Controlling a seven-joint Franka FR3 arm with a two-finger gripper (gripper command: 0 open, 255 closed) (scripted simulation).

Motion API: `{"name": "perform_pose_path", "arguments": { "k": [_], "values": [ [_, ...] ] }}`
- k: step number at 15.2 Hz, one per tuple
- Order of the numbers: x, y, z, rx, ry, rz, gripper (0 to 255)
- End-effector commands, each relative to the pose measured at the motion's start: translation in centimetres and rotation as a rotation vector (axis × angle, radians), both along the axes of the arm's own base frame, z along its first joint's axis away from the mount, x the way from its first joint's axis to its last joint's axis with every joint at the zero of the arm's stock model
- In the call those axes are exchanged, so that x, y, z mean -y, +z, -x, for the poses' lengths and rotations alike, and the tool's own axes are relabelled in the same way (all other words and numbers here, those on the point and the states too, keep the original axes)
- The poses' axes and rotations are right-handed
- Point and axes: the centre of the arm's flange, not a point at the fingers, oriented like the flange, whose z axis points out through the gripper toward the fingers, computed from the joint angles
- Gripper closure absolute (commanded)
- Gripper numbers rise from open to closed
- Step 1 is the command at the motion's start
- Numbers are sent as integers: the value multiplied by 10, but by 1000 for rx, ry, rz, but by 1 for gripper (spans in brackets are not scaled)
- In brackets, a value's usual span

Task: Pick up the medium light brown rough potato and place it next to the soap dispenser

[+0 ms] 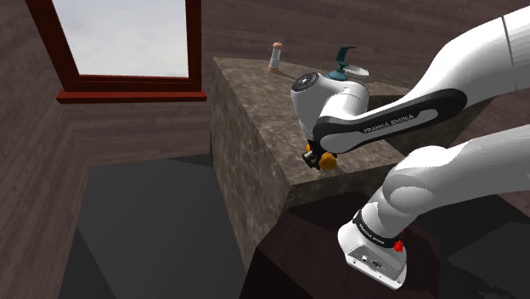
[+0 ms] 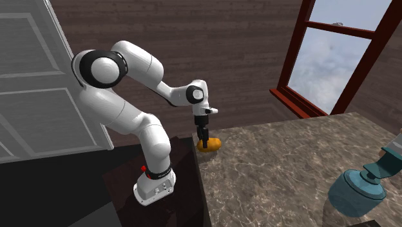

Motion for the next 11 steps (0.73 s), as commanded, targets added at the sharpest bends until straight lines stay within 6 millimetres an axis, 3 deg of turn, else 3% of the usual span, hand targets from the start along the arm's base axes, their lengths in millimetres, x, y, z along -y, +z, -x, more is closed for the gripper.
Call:
{"name": "perform_pose_path", "arguments": {
  "k": [1, 9, 11],
  "values": [
    [0, 0, 0, 0, 0, 0, 255],
    [0, 0, 0, 0, 0, 0, 255],
    [0, 11, 0, 0, 0, 0, 255]
  ]
}}
